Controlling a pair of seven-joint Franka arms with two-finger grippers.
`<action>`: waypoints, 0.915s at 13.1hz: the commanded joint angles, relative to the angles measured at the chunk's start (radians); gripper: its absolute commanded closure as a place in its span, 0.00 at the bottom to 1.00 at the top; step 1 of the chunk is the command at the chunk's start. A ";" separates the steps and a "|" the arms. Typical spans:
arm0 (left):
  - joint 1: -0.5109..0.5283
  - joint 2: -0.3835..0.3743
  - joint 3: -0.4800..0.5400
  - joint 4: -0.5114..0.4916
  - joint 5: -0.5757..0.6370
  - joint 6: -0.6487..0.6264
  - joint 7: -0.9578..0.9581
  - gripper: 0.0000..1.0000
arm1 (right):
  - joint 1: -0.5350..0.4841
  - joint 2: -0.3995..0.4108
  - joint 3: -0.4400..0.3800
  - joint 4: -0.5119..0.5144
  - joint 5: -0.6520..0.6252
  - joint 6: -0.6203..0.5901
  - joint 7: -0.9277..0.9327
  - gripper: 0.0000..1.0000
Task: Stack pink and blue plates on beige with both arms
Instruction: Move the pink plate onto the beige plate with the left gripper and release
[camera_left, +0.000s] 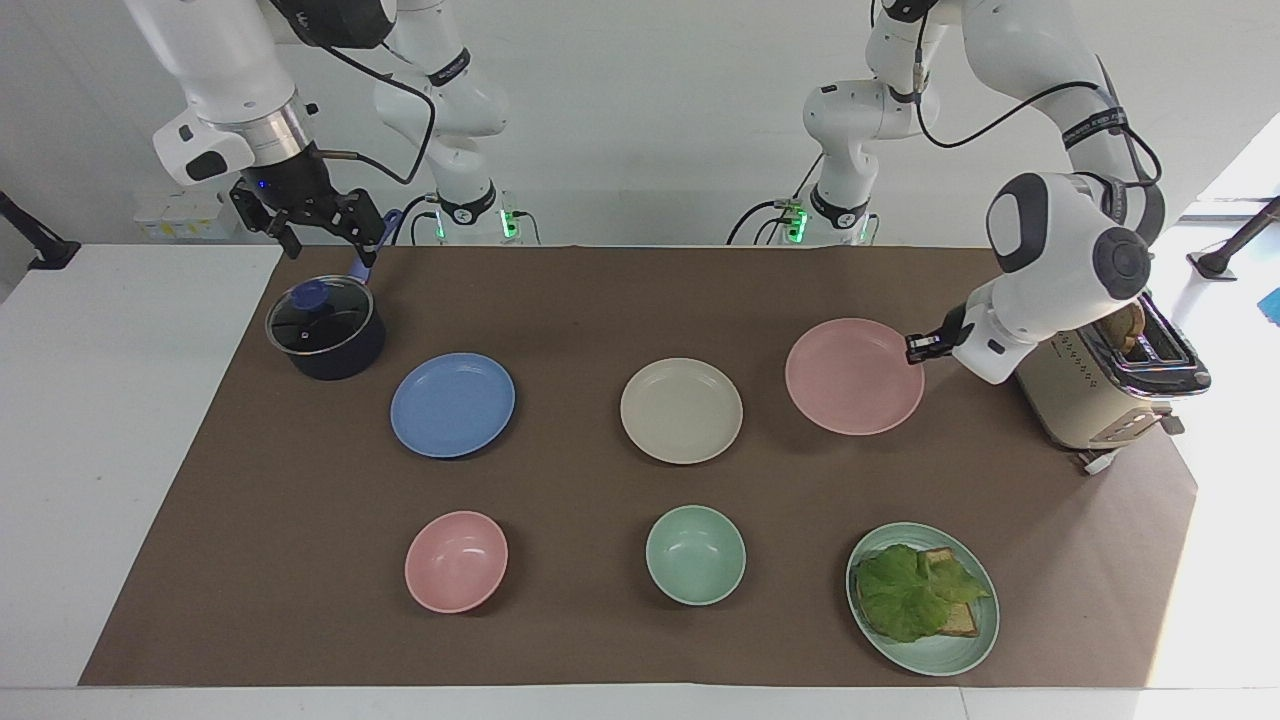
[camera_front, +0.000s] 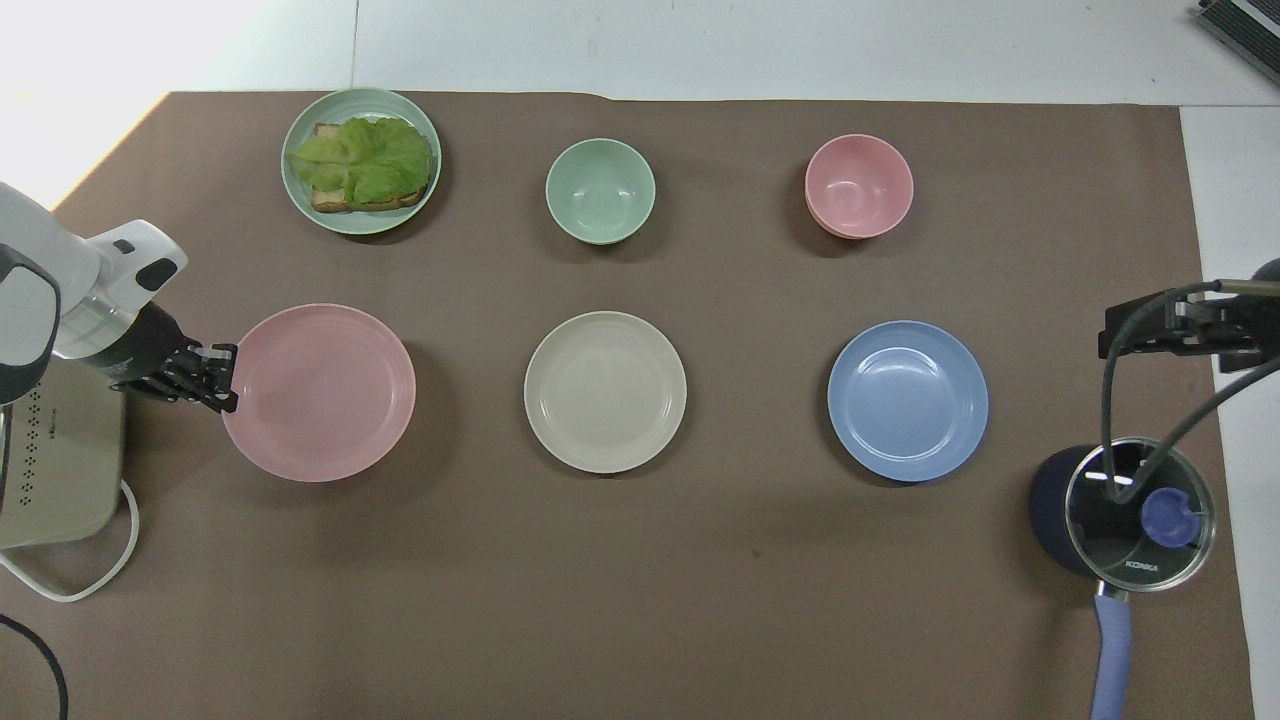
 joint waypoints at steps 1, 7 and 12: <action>-0.137 -0.024 -0.004 -0.039 -0.073 0.120 -0.179 1.00 | -0.014 -0.003 0.004 -0.005 0.022 0.013 -0.028 0.00; -0.347 -0.001 -0.005 -0.252 -0.120 0.549 -0.310 1.00 | -0.014 -0.003 0.004 -0.005 0.022 0.015 -0.027 0.00; -0.338 0.003 -0.002 -0.234 -0.119 0.544 -0.307 0.00 | -0.014 -0.003 0.004 -0.005 0.022 0.015 -0.027 0.00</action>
